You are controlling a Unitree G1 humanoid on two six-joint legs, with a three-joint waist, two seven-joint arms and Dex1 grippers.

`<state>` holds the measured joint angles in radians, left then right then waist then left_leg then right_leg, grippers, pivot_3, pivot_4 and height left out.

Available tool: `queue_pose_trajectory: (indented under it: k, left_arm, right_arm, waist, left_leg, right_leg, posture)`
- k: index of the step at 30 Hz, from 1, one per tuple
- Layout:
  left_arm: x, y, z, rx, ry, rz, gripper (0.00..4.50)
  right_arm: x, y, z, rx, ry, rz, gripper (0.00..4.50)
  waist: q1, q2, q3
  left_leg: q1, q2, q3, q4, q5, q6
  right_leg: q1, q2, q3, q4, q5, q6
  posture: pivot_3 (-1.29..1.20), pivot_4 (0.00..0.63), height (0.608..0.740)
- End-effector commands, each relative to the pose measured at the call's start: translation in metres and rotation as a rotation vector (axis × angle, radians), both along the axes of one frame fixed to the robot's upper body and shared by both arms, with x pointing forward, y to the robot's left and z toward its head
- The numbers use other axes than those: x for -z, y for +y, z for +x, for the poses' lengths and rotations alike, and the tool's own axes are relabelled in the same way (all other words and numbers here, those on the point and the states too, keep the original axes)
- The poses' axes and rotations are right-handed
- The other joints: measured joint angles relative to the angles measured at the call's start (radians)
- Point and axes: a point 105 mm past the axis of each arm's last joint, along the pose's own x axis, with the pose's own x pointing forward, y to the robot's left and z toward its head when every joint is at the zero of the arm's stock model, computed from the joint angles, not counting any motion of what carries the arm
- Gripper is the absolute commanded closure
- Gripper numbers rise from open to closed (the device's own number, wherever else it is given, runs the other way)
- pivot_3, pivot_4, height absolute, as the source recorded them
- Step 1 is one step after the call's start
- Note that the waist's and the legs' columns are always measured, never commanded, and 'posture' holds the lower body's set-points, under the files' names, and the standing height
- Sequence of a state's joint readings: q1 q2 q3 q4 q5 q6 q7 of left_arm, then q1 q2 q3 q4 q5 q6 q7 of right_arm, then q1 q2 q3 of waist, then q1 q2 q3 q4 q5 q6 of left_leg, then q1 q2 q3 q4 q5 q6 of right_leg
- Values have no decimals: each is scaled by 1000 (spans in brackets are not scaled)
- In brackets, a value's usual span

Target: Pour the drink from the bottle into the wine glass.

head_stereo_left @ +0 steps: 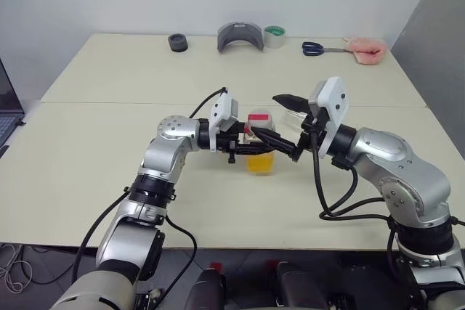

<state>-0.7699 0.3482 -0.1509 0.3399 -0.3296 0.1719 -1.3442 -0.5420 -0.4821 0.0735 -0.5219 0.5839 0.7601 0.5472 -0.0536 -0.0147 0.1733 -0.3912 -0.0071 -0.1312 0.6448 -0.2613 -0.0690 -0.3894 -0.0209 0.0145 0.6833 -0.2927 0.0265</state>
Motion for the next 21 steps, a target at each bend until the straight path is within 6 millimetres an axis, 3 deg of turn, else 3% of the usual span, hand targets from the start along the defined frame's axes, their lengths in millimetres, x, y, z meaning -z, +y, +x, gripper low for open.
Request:
queue_pose_trajectory:
  k: [1,15,18,21]
  left_arm:
    - [-15,-4,-5,29,-64,-18,2787]
    - [-14,-4,-5,27,-64,-15,2787]
    - [-13,-4,-5,28,-64,-15,2787]
    - [-13,-4,-5,28,-66,-15,2787]
  right_arm:
    - [-15,3,-10,-54,-31,23,0]
    - [-15,9,-5,-65,-12,4,0]
    - [-14,10,-5,-68,-12,-1,609]
    - [-14,11,-5,-67,-15,-4,1634]
  waist:
    - [0,0,0]
    - [0,0,0]
    - [0,0,0]
    - [0,0,0]
  left_leg:
    - [0,0,0,0,0,0]
    - [0,0,0,0,0,0]
    - [0,0,0,0,0,0]
    - [0,0,0,0,0,0]
  right_leg:
    - [0,0,0,0,0,0]
    - [0,0,0,0,0,0]
    - [0,0,0,0,0,0]
    - [0,0,0,0,0,0]
  posture:
    - [0,150,740]
    - [0,150,740]
    - [0,150,740]
    - [0,150,740]
